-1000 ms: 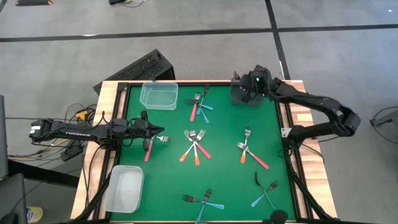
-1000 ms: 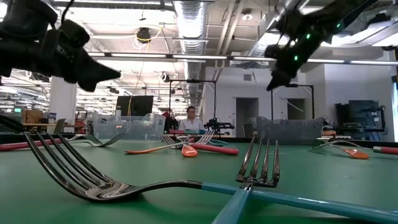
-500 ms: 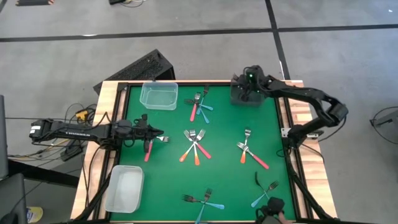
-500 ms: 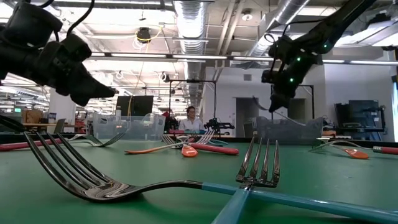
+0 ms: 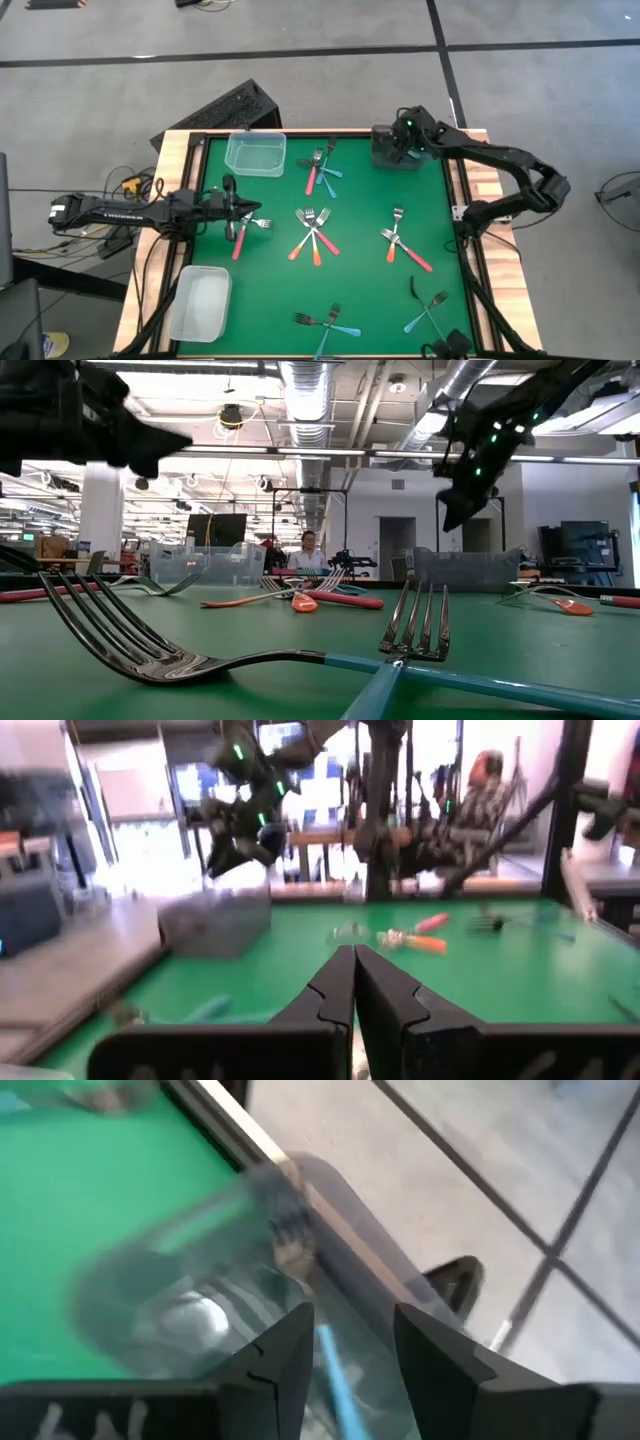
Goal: Sort silverware by color (type)
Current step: Put the orange fork into the transparent bin
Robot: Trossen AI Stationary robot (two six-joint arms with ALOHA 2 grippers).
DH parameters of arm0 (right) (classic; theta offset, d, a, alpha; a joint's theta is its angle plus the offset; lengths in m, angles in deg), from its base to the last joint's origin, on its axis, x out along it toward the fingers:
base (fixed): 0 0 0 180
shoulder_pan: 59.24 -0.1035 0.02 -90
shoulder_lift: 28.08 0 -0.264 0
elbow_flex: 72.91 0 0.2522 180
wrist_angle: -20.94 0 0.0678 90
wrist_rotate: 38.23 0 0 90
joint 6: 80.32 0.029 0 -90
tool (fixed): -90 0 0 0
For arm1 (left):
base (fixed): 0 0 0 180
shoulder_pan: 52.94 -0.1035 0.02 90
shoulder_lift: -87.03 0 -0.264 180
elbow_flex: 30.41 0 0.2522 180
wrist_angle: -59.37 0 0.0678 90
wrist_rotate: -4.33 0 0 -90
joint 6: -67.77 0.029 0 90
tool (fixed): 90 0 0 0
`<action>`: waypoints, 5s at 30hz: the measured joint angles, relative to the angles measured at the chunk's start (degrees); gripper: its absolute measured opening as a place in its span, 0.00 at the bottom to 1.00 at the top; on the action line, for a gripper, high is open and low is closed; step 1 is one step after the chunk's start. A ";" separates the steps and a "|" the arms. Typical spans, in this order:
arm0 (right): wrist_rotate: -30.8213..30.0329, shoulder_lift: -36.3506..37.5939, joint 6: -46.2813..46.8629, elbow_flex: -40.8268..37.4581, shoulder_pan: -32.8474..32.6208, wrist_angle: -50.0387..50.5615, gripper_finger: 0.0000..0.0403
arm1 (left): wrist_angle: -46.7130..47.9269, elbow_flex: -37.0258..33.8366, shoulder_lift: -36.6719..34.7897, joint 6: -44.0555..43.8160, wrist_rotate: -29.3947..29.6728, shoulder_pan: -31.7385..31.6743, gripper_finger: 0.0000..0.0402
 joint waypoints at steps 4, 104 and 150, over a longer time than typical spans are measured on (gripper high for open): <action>1.63 5.21 4.74 0.00 -4.47 2.13 0.40 | 3.99 0.00 -4.91 0.63 -0.19 -0.02 0.00; -10.90 9.71 23.12 -0.02 -38.47 -4.19 0.39 | 27.73 -0.09 -23.44 -4.19 1.33 -0.02 0.00; -10.73 9.71 23.52 -0.02 -39.32 -4.10 0.39 | 27.73 -0.09 -23.44 -4.18 1.33 0.00 0.00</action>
